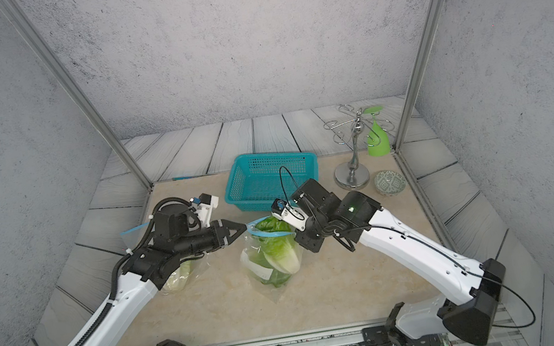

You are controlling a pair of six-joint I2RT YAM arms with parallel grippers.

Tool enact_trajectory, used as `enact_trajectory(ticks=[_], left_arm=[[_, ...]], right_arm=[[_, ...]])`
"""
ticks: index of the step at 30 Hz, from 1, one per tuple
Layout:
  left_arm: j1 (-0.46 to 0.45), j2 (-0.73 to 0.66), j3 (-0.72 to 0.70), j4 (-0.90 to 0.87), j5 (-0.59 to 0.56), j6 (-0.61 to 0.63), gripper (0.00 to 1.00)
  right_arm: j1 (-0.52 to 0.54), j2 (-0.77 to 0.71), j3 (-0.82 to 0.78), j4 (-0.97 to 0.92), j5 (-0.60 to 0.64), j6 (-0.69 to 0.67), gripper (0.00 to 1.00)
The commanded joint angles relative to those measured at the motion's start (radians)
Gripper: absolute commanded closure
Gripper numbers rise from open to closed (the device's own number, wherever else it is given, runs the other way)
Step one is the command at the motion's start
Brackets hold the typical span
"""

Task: Put the chinese cabbages into a zipper bag and zip it
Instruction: Adjust the zipper food storage bag at the center of the board.

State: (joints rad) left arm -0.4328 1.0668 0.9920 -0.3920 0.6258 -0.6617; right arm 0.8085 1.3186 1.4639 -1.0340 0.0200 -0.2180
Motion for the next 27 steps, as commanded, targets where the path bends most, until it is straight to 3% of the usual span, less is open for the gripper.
enact_trajectory(ticks=[1,7,11,13,16,18,20,22,25,27], left_arm=[[0.033,-0.048,0.014,-0.096,0.052,0.123,0.63],[0.060,-0.029,0.148,-0.160,0.057,0.239,0.57],[0.087,-0.053,0.105,-0.165,-0.038,0.356,0.53],[0.141,-0.062,0.084,-0.123,0.060,0.355,0.52],[0.155,-0.068,0.036,-0.056,0.189,0.327,0.49],[0.161,-0.087,-0.012,-0.047,0.220,0.337,0.48],[0.167,-0.129,-0.092,-0.013,0.180,0.368,0.45],[0.167,-0.164,-0.183,0.092,0.148,0.365,0.40],[0.163,-0.156,-0.306,0.406,0.198,0.260,0.37],[0.158,-0.128,-0.329,0.515,0.214,0.242,0.37]], right_arm=[[0.000,0.012,0.055,-0.024,0.082,-0.097,1.00],[0.006,0.026,0.216,-0.049,0.105,-0.133,1.00],[0.006,0.018,0.159,-0.020,0.129,-0.156,1.00],[0.006,0.021,0.121,-0.002,0.154,-0.160,1.00],[0.004,0.009,0.068,0.071,0.132,-0.157,1.00],[0.003,0.020,0.062,0.086,0.123,-0.148,1.00],[0.003,0.027,0.062,0.086,0.132,-0.144,1.00],[0.003,0.017,0.056,0.091,0.127,-0.147,1.00],[0.001,-0.003,0.053,0.100,0.117,-0.144,1.00],[-0.004,-0.014,0.052,0.106,0.121,-0.144,1.00]])
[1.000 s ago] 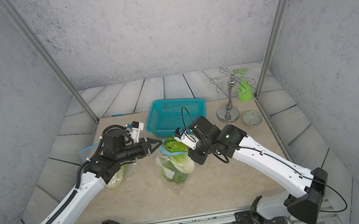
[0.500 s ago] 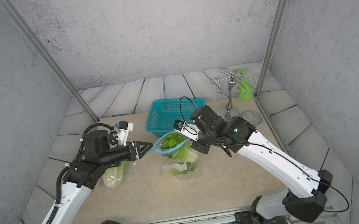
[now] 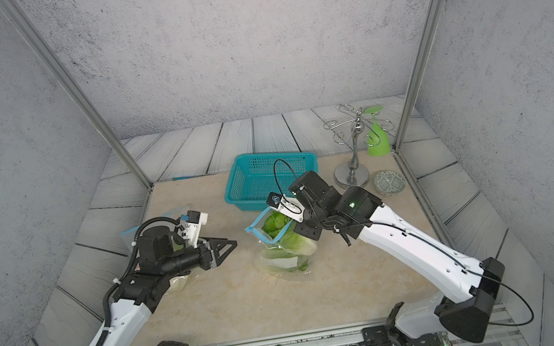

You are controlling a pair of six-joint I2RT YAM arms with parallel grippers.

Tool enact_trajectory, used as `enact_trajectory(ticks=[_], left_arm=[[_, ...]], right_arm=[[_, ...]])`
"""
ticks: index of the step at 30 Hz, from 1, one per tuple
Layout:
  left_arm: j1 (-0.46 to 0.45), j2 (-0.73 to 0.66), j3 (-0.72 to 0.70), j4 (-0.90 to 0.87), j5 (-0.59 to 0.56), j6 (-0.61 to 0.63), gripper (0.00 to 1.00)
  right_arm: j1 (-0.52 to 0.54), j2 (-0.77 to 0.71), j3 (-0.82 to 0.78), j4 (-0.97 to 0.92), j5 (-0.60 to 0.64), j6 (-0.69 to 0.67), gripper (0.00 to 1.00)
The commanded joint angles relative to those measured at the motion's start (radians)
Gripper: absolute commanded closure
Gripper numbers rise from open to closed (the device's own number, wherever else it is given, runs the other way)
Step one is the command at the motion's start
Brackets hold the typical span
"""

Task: Put the chinese cabbages into a zipper bag and zip it
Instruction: Adjust the zipper food storage bag at the center of the board.

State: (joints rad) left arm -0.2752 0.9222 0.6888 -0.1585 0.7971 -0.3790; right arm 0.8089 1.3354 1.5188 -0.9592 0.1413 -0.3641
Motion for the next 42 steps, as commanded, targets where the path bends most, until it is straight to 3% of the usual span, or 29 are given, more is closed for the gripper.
enact_trajectory(ticks=[1,9,14,20,23,25,27,31,35,38,42], left_arm=[[-0.001,0.035,-0.029,0.312,0.046,-0.033,0.35],[-0.032,0.222,0.018,0.417,0.198,0.019,0.38],[-0.030,0.263,0.025,0.342,0.154,0.097,0.46],[-0.066,0.331,0.025,0.574,0.240,-0.038,0.49],[-0.091,0.333,0.010,0.550,0.256,-0.002,0.55],[-0.091,0.330,0.001,0.538,0.266,0.013,0.68],[-0.091,0.325,0.021,0.484,0.269,0.050,0.83],[-0.073,0.285,0.105,0.328,0.260,0.114,1.00],[-0.050,0.153,0.286,-0.170,0.124,0.330,1.00],[-0.051,0.087,0.298,-0.196,0.037,0.286,1.00],[-0.082,0.133,0.416,-0.329,0.012,0.251,1.00]], right_arm=[[-0.007,-0.037,-0.007,0.036,-0.003,0.001,1.00],[-0.029,-0.063,-0.036,0.066,-0.021,-0.004,1.00],[-0.043,-0.090,-0.060,0.080,-0.044,0.004,1.00],[-0.054,-0.094,-0.074,0.096,-0.067,0.007,1.00],[-0.058,-0.096,-0.072,0.102,-0.068,0.010,1.00],[-0.062,-0.097,-0.072,0.105,-0.071,0.011,1.00],[-0.065,-0.097,-0.073,0.105,-0.075,0.011,1.00],[-0.080,-0.105,-0.061,0.089,-0.071,0.022,1.00],[-0.154,-0.215,-0.119,0.184,-0.073,0.126,1.00],[-0.155,-0.236,-0.124,0.175,-0.055,0.137,1.00],[-0.157,-0.199,-0.060,0.080,-0.037,0.136,1.00]])
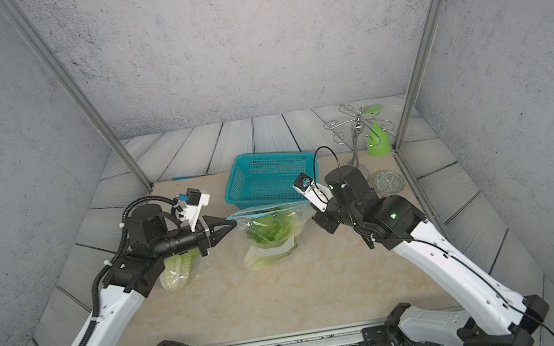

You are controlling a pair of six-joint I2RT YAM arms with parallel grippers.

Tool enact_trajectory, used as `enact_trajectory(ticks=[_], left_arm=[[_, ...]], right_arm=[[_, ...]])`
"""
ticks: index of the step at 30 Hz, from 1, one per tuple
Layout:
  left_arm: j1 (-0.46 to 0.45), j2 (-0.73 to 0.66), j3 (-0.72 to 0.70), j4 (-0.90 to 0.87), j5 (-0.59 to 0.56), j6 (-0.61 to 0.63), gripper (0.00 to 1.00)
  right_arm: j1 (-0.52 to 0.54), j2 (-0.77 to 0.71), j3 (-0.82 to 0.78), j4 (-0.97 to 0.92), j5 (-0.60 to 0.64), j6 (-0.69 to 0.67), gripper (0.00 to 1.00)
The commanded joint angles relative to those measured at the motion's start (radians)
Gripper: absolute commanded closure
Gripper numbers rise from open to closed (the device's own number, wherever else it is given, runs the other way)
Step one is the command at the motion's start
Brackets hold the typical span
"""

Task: Put the chinese cabbages into a zipper bag and zip it
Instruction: Adjust the zipper food storage bag at the center of the board.

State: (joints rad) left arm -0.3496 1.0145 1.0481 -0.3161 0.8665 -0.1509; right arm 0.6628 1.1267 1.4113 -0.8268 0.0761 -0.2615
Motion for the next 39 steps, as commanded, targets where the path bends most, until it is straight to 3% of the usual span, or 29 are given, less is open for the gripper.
enact_trajectory(ticks=[1,7,9,13,17,22,26,29,32,34,39], left_arm=[[-0.008,0.037,0.083,-0.193,-0.052,0.001,1.00],[-0.008,0.051,0.068,-0.236,-0.135,-0.034,1.00],[-0.005,0.091,0.004,-0.207,-0.182,-0.034,1.00],[0.002,0.112,0.024,-0.210,-0.176,-0.015,1.00],[0.012,0.086,0.052,-0.236,-0.215,0.025,1.00],[0.009,0.103,0.009,-0.120,-0.057,-0.031,1.00],[0.009,0.090,0.021,-0.171,-0.063,-0.008,1.00],[0.009,0.087,0.021,-0.205,-0.072,0.012,1.00],[0.008,0.088,0.027,-0.220,-0.078,0.030,1.00],[0.008,0.094,0.037,-0.225,-0.077,0.040,1.00],[-0.001,0.111,0.063,-0.234,-0.069,0.052,1.00]], right_arm=[[-0.011,-0.001,0.064,-0.050,0.014,0.036,1.00],[-0.069,-0.056,0.045,-0.013,-0.036,0.060,1.00],[-0.069,-0.036,-0.017,0.015,-0.007,0.051,1.00],[-0.076,-0.019,-0.104,0.062,0.033,0.039,1.00],[-0.123,-0.039,-0.120,0.088,-0.063,0.047,1.00],[-0.137,-0.015,-0.106,0.080,-0.215,0.098,0.82],[-0.246,-0.060,-0.115,0.091,-0.366,0.195,0.51],[-0.333,-0.145,-0.197,0.156,-0.448,0.256,0.38],[-0.381,-0.201,-0.304,0.238,-0.533,0.293,0.33],[-0.394,-0.204,-0.390,0.317,-0.517,0.316,0.33],[-0.417,-0.098,-0.526,0.660,-0.649,0.372,0.34]])
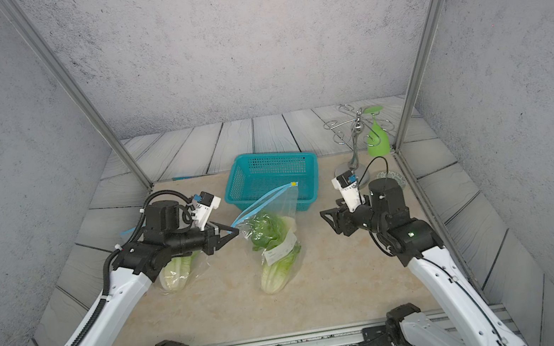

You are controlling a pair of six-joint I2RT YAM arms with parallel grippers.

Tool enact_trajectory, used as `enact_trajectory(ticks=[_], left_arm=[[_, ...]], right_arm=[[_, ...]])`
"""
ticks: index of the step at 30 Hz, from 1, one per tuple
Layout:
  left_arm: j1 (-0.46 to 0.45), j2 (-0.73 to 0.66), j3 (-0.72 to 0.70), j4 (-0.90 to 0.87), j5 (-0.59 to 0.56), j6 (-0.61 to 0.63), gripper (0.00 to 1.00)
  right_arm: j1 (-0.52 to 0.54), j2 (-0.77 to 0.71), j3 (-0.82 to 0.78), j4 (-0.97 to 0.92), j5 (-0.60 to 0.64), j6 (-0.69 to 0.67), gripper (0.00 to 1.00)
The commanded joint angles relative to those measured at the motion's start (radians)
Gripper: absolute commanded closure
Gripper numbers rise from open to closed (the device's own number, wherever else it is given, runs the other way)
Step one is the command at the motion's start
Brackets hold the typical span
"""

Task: Put the chinese cabbages into a zipper bag and zip it
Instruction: Adjust the zipper food storage bag at the center of the board.

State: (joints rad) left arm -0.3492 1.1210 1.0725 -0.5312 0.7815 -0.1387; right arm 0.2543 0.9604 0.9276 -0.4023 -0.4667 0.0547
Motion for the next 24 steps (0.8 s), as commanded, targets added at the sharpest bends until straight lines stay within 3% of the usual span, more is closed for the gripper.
enact_trajectory(ticks=[1,5,11,15,18,21,24], left_arm=[[-0.005,0.007,0.047,-0.019,0.020,0.043,1.00],[-0.021,0.017,0.077,-0.034,0.045,0.063,1.00],[-0.051,0.055,0.113,-0.066,0.049,0.083,1.00],[-0.062,0.060,0.111,-0.058,0.049,0.087,1.00],[-0.062,0.059,0.105,-0.055,0.037,0.090,1.00],[-0.062,0.056,0.104,-0.060,0.035,0.094,1.00],[-0.062,0.056,0.097,-0.059,0.039,0.091,1.00]], right_arm=[[-0.008,0.099,-0.044,0.278,-0.136,0.049,0.34],[-0.016,0.233,-0.027,0.398,-0.152,0.022,0.31],[-0.028,0.419,-0.020,0.583,-0.281,-0.015,0.28],[-0.036,0.563,0.082,0.549,-0.458,-0.029,0.28],[-0.036,0.661,0.195,0.393,-0.600,-0.122,0.29],[-0.044,0.711,0.237,0.344,-0.639,-0.177,0.29],[-0.051,0.755,0.266,0.388,-0.689,-0.144,0.29]])
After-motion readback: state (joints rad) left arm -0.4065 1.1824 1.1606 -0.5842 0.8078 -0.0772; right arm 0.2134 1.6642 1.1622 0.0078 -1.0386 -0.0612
